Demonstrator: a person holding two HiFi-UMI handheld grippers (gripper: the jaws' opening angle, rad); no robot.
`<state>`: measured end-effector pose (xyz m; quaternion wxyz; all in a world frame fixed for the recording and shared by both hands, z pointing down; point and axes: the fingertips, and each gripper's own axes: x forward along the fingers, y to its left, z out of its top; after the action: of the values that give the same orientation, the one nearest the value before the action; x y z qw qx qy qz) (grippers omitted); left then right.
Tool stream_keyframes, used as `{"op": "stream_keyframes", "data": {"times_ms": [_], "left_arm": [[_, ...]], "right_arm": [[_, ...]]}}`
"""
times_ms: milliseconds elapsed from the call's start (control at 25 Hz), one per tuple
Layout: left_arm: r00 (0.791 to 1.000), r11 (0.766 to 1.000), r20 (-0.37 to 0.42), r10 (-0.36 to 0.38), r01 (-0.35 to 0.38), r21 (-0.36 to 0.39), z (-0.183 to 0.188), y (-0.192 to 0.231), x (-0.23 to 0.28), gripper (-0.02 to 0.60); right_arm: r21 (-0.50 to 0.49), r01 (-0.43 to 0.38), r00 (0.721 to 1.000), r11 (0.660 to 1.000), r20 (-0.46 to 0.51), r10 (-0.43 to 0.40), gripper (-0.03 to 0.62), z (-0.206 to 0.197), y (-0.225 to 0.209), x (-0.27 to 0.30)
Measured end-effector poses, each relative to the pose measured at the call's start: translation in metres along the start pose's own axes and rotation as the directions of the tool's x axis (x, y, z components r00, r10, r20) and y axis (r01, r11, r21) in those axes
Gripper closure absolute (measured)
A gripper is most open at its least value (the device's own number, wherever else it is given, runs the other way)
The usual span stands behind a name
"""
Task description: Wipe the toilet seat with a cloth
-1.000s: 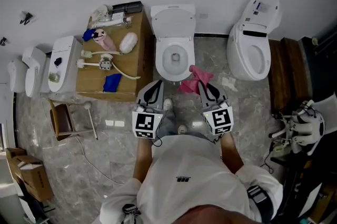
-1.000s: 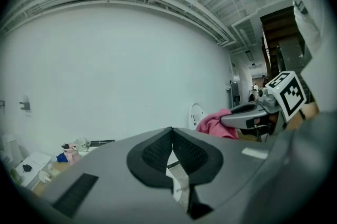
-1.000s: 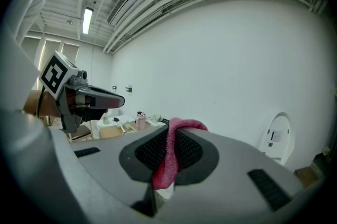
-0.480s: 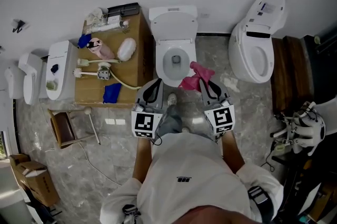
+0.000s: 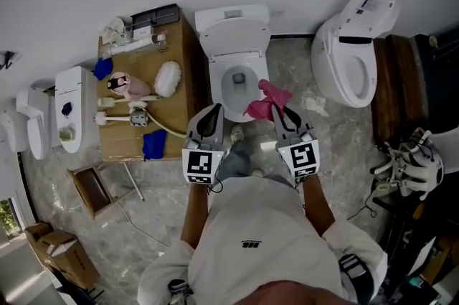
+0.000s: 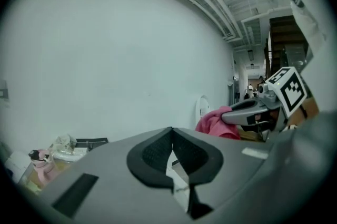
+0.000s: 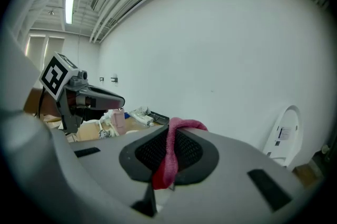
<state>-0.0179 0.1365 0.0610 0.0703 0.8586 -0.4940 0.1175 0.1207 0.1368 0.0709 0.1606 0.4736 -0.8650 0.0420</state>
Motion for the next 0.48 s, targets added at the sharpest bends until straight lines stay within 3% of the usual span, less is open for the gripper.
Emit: {"op": "stream_keyframes", "data": {"times_ms": [480], "left_arm": [[0.989,0.992,-0.099,-0.111,0.104,-0.065,-0.054,0.064,0.095,0.572]], "right_arm": [[0.013,0.079,0.982,0.997,-0.173,-0.076,0.583,-0.050,-0.031,0.098]]}}
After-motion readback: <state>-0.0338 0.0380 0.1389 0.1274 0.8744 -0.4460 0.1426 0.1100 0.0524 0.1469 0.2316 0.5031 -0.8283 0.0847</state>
